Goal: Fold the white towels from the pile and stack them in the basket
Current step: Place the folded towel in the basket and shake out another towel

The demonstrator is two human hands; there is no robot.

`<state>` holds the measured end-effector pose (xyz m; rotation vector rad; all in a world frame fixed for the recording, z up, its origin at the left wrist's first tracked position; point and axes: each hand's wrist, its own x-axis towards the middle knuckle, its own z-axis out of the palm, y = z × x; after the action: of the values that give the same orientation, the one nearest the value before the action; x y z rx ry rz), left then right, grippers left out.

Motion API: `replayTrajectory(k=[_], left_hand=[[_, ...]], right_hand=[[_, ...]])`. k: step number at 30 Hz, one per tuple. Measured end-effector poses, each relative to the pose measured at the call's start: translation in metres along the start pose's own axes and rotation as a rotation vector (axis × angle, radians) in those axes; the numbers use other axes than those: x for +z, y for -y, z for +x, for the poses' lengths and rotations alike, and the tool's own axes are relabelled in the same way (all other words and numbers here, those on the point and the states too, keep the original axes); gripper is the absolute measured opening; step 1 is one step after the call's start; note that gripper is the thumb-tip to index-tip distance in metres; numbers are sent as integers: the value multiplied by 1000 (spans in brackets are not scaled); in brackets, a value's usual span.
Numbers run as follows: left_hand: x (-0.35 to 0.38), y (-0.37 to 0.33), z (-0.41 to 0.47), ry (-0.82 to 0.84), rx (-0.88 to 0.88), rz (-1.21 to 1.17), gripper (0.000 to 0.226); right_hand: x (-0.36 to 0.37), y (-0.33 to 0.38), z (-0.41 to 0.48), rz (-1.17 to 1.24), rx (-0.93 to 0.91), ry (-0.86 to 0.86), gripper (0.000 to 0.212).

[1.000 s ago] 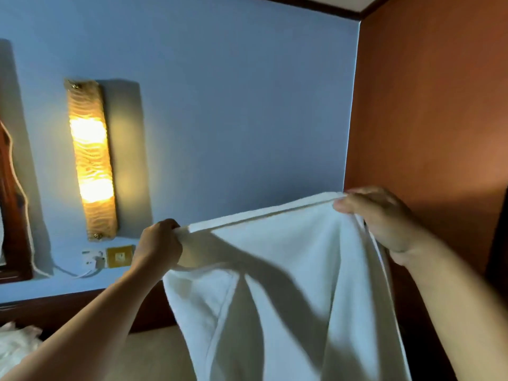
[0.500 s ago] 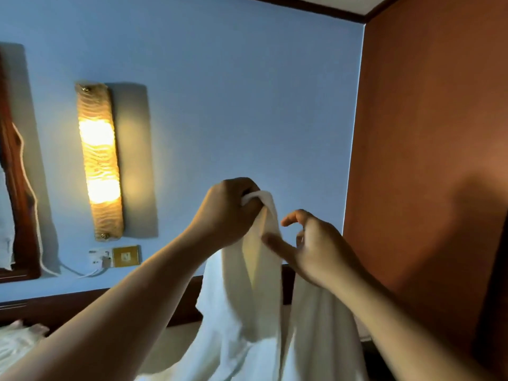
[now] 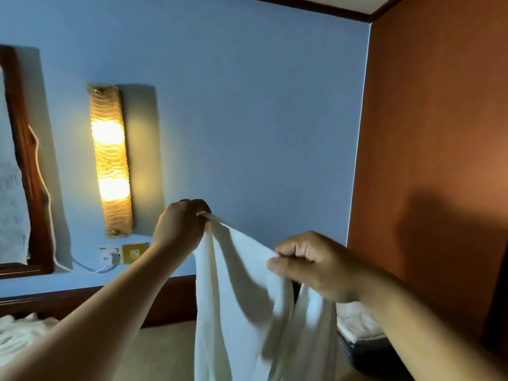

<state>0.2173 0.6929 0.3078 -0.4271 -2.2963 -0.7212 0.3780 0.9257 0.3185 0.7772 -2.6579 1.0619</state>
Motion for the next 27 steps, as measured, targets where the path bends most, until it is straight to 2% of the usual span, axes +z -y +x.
replayTrajectory(k=[2, 4, 5, 7, 10, 12, 15, 17, 18, 21, 24, 27], left_hand=[[-3, -13, -6, -25, -116, -320, 36], [-9, -25, -9, -47, -149, -590, 41], [-13, -32, -12, -35, -116, -653, 41], [-18, -45, -21, 54, -62, -834, 38], [-19, -55, -34, 226, -60, -1188, 23], [-18, -58, -41, 275, -75, -1271, 20], [-18, -60, -50, 308, -149, -1338, 33], [-18, -61, -56, 310, -144, -1362, 35], [-18, -63, -57, 304, -121, -1356, 34], [-21, -70, -61, 298, -34, -1312, 34], [-21, -76, -64, 321, 18, -1318, 41], [-23, -82, -65, 359, 86, -1313, 28]], right_hand=[[5, 4, -2, 1, 2, 94, 45], [5, 4, 1, 37, 17, -2, 38], [3, 2, 3, 50, 30, -93, 40], [-1, -3, 5, 116, 45, -244, 34], [-9, 2, 1, 361, 22, -274, 12], [-17, 10, -6, 505, 24, -205, 17], [-28, 19, -12, 706, 24, -54, 30], [-32, 24, -16, 756, 35, 4, 36], [-33, 27, -18, 707, 45, -5, 36], [-32, 33, -23, 359, 49, -98, 33], [-31, 34, -23, 260, 32, -142, 26], [-28, 30, -18, 131, 18, -297, 26]])
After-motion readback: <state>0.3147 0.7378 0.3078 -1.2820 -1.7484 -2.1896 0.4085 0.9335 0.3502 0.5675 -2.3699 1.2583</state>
